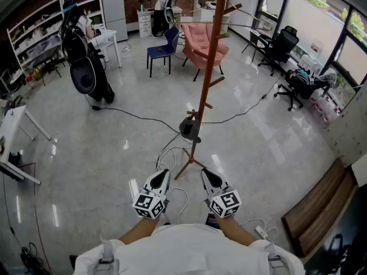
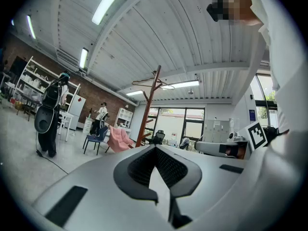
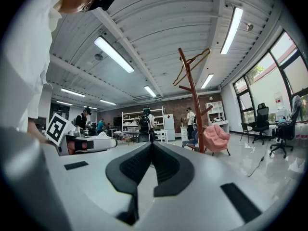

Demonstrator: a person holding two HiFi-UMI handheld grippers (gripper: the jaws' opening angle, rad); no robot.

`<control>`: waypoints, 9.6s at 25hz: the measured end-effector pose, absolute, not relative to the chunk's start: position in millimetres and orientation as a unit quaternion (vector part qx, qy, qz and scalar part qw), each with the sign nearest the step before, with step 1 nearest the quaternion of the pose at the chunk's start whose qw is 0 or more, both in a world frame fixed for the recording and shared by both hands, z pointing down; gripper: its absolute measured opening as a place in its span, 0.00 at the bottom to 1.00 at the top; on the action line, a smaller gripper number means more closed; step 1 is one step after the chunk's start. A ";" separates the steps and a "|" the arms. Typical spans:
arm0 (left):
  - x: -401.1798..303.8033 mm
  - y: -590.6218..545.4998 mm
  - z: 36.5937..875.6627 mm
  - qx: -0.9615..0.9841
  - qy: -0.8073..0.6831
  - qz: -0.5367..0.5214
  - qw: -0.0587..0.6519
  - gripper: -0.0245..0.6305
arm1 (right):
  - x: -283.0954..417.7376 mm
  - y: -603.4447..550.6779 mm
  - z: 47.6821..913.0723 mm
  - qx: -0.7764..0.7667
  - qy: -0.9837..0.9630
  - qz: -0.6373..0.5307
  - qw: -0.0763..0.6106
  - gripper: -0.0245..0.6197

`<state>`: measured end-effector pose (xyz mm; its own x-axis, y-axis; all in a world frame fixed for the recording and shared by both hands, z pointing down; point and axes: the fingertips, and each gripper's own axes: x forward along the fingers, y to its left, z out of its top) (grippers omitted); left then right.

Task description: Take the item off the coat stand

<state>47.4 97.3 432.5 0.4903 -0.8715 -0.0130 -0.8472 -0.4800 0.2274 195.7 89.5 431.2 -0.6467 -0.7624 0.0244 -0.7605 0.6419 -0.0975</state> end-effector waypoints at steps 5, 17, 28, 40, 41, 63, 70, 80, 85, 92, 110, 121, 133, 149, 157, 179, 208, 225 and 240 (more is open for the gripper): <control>50.7 105.0 431.3 0.862 -0.495 -0.059 0.091 0.06 | 204.6 99.2 434.2 -0.430 0.901 -0.057 0.008 0.08; 37.5 113.3 442.3 0.886 -0.442 -0.050 0.130 0.06 | 169.3 99.1 429.6 -0.421 0.904 -0.067 0.038 0.08; -12.5 118.8 460.0 0.892 -0.427 -0.050 0.143 0.06 | 130.6 106.1 450.2 -0.447 0.890 -0.086 0.026 0.08; -38.3 92.1 476.7 0.893 -0.417 -0.055 0.161 0.06 | 129.1 93.2 469.7 -0.470 0.877 -0.102 0.015 0.08; -39.0 87.0 477.4 0.894 -0.416 -0.055 0.161 0.06 | 129.1 87.8 472.5 -0.470 0.876 -0.104 0.016 0.08; -27.7 -126.7 478.2 0.903 -0.393 -0.039 0.168 0.06 | 129.1 -117.7 479.0 -0.439 0.890 -0.123 0.021 0.08; -17.2 -190.3 484.0 0.910 -0.379 -0.021 0.167 0.06 | 142.9 -166.3 486.8 -0.442 0.888 -0.124 0.016 0.08; -28.6 -241.2 473.3 0.931 -0.326 0.013 0.167 0.06 | 136.4 -193.8 483.7 -0.471 0.872 -0.136 0.012 0.08; -21.0 -281.2 473.9 0.951 -0.265 0.042 0.155 0.06 | 133.9 -218.2 481.7 -0.512 0.849 -0.133 0.007 0.08; -15.9 -327.5 531.2 0.972 -0.131 0.097 0.167 0.06 | 123.7 -243.9 518.7 -0.629 0.764 -0.143 -0.003 0.08; 68.9 -335.1 655.5 0.963 0.097 0.204 0.149 0.26 | 139.8 -254.3 651.8 -0.735 0.640 -0.213 -0.064 0.25; 98.4 -327.6 688.9 0.956 0.122 0.242 0.108 0.34 | 160.2 -283.7 705.4 -0.749 0.605 -0.225 -0.149 0.31; 117.9 -336.6 696.4 0.953 0.097 0.241 0.155 0.16 | 176.0 -288.8 714.9 -0.754 0.587 -0.224 -0.191 0.23; 104.4 -328.9 669.4 0.956 0.111 0.212 0.171 0.08 | 163.4 -276.9 690.8 -0.756 0.598 -0.235 -0.125 0.11; 91.7 -322.4 651.3 0.959 0.110 0.199 0.168 0.08 | 150.9 -266.8 673.1 -0.753 0.608 -0.233 -0.096 0.11; 20.9 -283.9 598.5 0.970 0.100 0.154 0.161 0.08 | 78.8 -226.0 617.5 -0.737 0.643 -0.201 -0.057 0.10; -101.9 -114.0 502.0 0.988 0.008 0.100 0.118 0.08 | -37.4 -60.2 519.1 -0.672 0.731 -0.119 -0.001 0.10; -115.9 -64.2 474.8 0.992 -0.082 0.057 0.079 0.08 | -55.5 -7.5 496.5 -0.682 0.727 -0.077 0.015 0.10; -74.3 -63.8 490.8 0.987 -0.094 0.060 0.112 0.08 | -14.4 -5.1 506.8 -0.730 0.678 -0.092 0.013 0.10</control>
<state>-74.3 -63.8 490.8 0.9750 -0.1723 0.1400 -0.1992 -0.9573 0.2094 -14.4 -5.1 506.8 0.0648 -0.9911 0.1164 -0.9863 -0.0814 -0.1436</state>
